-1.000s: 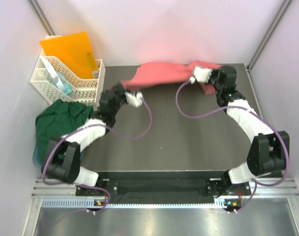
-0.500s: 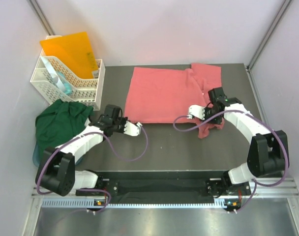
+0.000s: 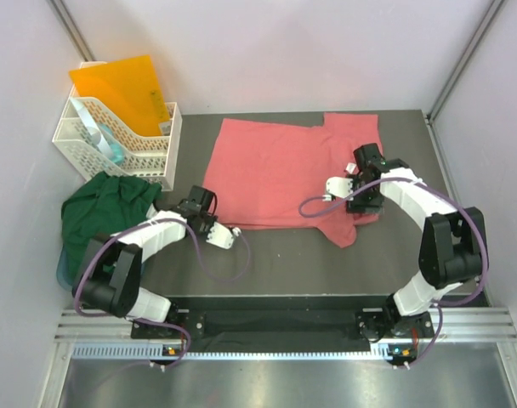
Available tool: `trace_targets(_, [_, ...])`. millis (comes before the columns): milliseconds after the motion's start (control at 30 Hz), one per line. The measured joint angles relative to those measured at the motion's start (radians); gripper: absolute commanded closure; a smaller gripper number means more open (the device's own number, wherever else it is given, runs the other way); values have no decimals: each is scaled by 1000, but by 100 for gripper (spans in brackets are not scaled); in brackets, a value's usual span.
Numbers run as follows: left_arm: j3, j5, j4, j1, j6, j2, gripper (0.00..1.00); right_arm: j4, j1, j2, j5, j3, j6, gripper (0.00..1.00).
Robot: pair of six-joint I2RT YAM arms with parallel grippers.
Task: Fold and stack the t-shirts
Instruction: Flatten out the tshirt
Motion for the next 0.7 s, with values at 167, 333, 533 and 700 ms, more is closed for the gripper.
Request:
trace_targets(167, [65,-35,-11,-14,-51,49,100,271,0,-98,72,-123,48,34])
trace_targets(333, [72,-56,-12,-35,-82,53,100,328,-3,-232,81,-225,53,36])
trace_targets(533, [84,-76,-13,-53,-110,79,100,199,-24,-276,7,-121,106,35])
trace_targets(700, [100,-87,-18,-63,-127,84,100,266,-71,-327,14,-145,158,34])
